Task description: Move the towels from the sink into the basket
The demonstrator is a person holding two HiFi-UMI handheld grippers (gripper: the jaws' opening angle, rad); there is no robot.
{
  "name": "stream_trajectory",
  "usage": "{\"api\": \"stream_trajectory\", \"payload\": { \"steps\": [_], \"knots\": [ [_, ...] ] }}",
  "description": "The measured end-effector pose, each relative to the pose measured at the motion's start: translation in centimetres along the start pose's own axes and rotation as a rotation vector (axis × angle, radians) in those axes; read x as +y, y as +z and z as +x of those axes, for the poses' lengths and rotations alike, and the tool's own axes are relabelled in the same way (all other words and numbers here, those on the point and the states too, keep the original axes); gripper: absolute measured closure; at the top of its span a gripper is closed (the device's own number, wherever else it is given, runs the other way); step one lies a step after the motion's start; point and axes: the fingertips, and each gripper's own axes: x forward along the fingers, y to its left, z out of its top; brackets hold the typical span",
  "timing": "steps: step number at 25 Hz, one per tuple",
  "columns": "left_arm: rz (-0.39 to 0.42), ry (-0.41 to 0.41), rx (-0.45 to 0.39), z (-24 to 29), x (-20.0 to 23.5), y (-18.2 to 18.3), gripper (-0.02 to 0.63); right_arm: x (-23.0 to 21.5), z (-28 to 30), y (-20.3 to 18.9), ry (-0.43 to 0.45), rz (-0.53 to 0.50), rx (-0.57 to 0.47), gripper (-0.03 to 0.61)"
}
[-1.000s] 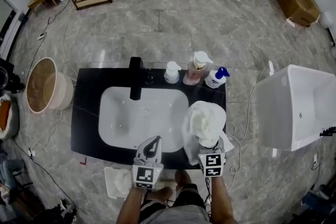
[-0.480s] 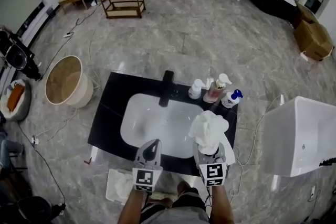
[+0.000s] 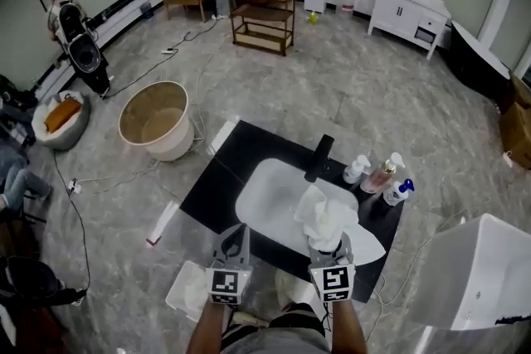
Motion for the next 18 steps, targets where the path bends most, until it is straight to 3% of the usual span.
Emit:
{"api": "stream_trajectory", "payload": {
  "steps": [8,18],
  "knots": [
    [-0.034,0.235,-0.01,-8.9,7.2,-0.4,0.604,8.5,1.5,5.1,0.186,-0.052,-0.088,0.458],
    [-0.051,0.471,-0.03,-20.4,13.5,-1.0,0.604,21.4,1.8,9.8,0.435,-0.107,-0.18,0.457]
  ]
}}
